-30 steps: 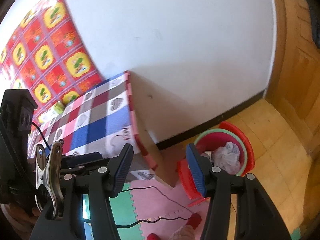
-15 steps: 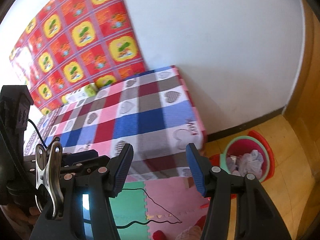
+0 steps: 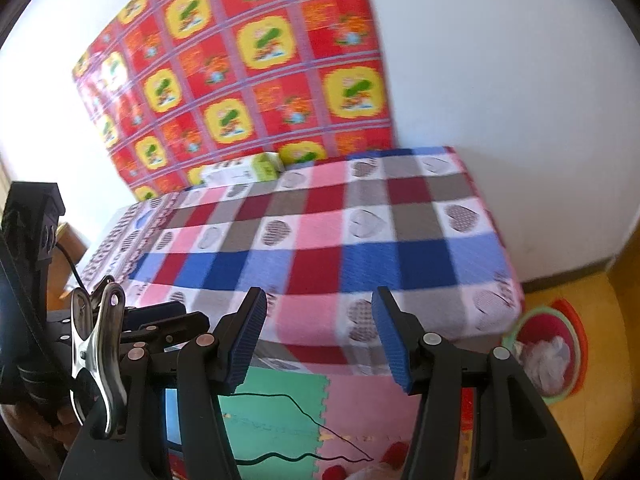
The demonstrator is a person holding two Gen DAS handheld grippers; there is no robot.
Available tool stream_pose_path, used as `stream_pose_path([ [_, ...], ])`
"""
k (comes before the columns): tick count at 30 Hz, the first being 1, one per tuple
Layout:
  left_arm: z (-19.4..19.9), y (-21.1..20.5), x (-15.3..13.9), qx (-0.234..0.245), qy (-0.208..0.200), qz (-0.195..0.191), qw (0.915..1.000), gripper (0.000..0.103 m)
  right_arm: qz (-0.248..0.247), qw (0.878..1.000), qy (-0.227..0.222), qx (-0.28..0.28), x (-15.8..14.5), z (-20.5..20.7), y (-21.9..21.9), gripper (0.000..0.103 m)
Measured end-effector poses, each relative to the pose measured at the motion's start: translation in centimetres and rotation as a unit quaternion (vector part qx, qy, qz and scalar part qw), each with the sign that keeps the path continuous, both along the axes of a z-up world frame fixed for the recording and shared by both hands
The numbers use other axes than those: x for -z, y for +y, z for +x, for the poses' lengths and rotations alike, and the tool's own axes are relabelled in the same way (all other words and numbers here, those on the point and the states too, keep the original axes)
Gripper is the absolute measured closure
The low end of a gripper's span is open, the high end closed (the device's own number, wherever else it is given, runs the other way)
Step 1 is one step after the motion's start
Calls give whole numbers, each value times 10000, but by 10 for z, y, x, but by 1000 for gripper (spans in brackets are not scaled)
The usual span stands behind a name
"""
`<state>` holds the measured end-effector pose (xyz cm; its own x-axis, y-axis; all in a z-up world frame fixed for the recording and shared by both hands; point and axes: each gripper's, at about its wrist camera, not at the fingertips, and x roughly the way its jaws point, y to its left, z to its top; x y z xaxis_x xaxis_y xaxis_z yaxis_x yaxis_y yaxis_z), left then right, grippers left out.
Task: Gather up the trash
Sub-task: 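Move both tools back from the bucket toward the box on the bed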
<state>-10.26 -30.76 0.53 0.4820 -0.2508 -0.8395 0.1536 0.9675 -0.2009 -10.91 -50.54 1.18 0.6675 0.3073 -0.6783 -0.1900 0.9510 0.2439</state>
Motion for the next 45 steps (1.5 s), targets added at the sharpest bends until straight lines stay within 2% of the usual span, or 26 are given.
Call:
stream_pose_path([
  [11, 34, 95, -16, -1112, -12, 171, 9936, 68, 312, 9958, -37, -865, -21, 57, 73, 47],
  [20, 79, 156, -19, -1678, -28, 305, 9853, 68, 331, 9901, -51, -1364, -24, 123, 124, 47],
  [26, 113, 189, -26, -1901, -103, 383, 9810, 68, 342, 9885, -7, -1475, -25, 164, 146, 47],
  [32, 152, 220, -25, -1784, -44, 378, 9832, 68, 240, 9901, 250, -1357, -15, 198, 171, 47],
  [39, 218, 248, -19, -1181, -62, 400, 9922, 68, 184, 9966, 360, -712, -7, 231, 193, 47],
  [45, 272, 259, -6, -840, -52, 447, 9954, 68, 110, 9990, 383, -201, 3, 262, 209, 47],
])
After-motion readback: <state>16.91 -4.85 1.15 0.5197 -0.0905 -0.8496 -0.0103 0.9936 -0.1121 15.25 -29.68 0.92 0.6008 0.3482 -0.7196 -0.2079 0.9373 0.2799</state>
